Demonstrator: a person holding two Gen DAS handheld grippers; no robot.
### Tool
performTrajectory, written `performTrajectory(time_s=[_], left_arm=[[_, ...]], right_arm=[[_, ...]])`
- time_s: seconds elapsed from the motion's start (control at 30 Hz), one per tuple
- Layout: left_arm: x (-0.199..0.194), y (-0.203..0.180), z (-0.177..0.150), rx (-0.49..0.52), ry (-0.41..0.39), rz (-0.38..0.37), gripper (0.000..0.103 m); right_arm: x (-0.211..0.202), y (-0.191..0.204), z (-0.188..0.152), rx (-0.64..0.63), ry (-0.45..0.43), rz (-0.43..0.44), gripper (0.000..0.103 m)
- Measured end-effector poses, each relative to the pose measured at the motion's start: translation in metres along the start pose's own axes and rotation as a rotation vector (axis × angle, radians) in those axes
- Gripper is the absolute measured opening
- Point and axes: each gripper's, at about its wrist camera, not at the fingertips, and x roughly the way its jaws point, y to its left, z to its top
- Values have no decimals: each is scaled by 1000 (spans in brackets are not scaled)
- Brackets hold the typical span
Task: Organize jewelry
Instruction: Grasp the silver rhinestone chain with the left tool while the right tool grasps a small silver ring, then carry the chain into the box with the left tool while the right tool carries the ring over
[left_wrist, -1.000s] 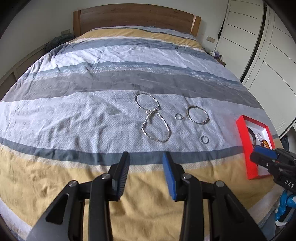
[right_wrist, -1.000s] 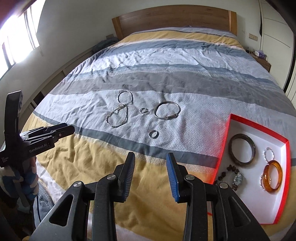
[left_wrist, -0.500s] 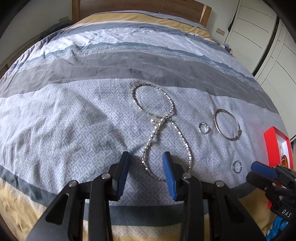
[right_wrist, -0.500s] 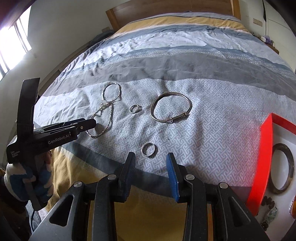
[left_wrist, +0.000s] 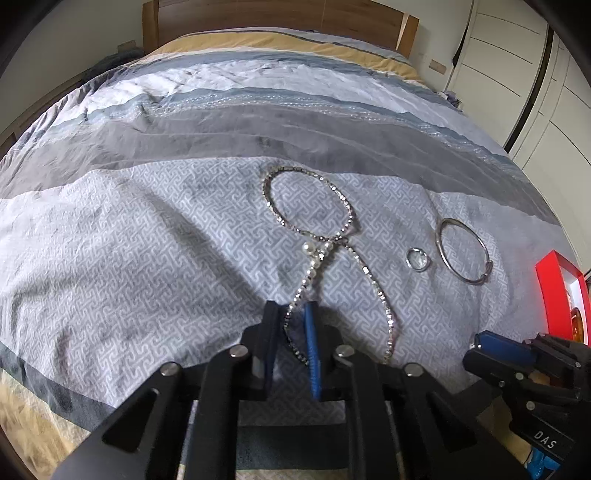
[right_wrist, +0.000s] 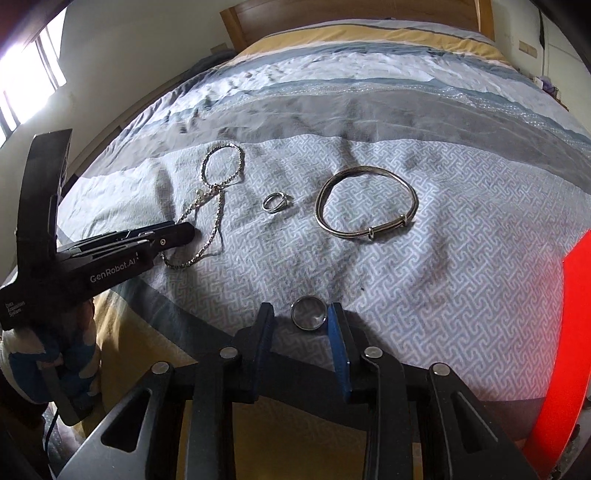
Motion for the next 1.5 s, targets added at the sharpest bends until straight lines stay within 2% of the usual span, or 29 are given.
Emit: performTrajectory(time_s=[0.23,0.47,1.07,1.33,1.5], left_arm=[[-18,-6,-2,20,-11,-1,3],[-64,-5,-4,11,-60,-8,3],[-231,-25,-18,62,-243,-53,3],[-293,-50,-36,111,-304,-75,3],[-321,-77,-47,157,-333,-92,3]], right_arm=[[-5,1,-2,19,-15,-6,20],[-35,7,-6,25,-48,16,20],[-170,56,-30,-1,-190,37,20],[-229,65,-60,-2,-257,22,20],[-258,57,-84,15,-290,6,20]])
